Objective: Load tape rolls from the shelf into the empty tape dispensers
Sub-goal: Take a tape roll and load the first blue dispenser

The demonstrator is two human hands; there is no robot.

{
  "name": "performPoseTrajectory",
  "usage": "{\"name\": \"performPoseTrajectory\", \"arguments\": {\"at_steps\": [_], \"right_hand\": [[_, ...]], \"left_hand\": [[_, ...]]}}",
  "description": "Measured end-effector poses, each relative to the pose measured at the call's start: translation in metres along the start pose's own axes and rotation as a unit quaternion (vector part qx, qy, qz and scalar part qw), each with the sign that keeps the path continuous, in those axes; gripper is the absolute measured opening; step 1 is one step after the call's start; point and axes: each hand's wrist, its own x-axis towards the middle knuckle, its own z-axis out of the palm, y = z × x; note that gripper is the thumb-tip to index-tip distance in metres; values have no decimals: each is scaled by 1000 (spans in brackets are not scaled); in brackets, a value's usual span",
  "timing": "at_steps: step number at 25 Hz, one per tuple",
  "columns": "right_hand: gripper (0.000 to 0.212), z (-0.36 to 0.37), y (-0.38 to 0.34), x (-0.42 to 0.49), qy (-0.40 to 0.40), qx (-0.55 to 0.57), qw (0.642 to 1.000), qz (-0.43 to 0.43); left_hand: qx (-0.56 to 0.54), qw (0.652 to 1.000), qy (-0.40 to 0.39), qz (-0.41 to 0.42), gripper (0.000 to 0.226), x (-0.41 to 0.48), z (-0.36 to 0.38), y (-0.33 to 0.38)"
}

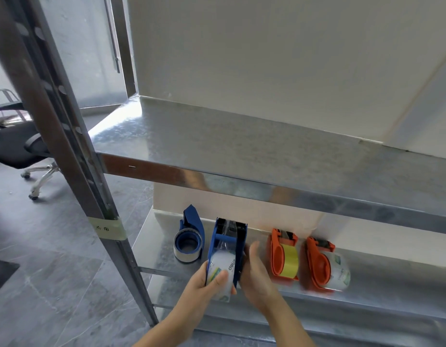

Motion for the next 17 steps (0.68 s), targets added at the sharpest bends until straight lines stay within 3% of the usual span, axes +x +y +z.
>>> {"name": "performPoseTrajectory", "arguments": {"at_steps": [2, 4, 10, 13, 17], "right_hand": [[57, -9, 6, 10, 4, -25, 1000, -4], [63, -17, 7, 20, 37, -44, 998, 1], [62, -42, 18, 49, 130, -80, 988, -3], [49, -49, 25, 61, 158, -52, 986, 3], [54, -52, 30, 78, 175, -90, 980, 21]], "left_hand": [[-7, 999, -5, -34, 38, 17, 1, -7], [0, 998, -20, -60, 37, 31, 1, -16], [113, 984, -43, -127, 32, 62, -6, -42], [187, 975, -23, -116, 11, 76, -5, -51], [151, 984, 7, -100, 15, 93, -1, -54]]}}
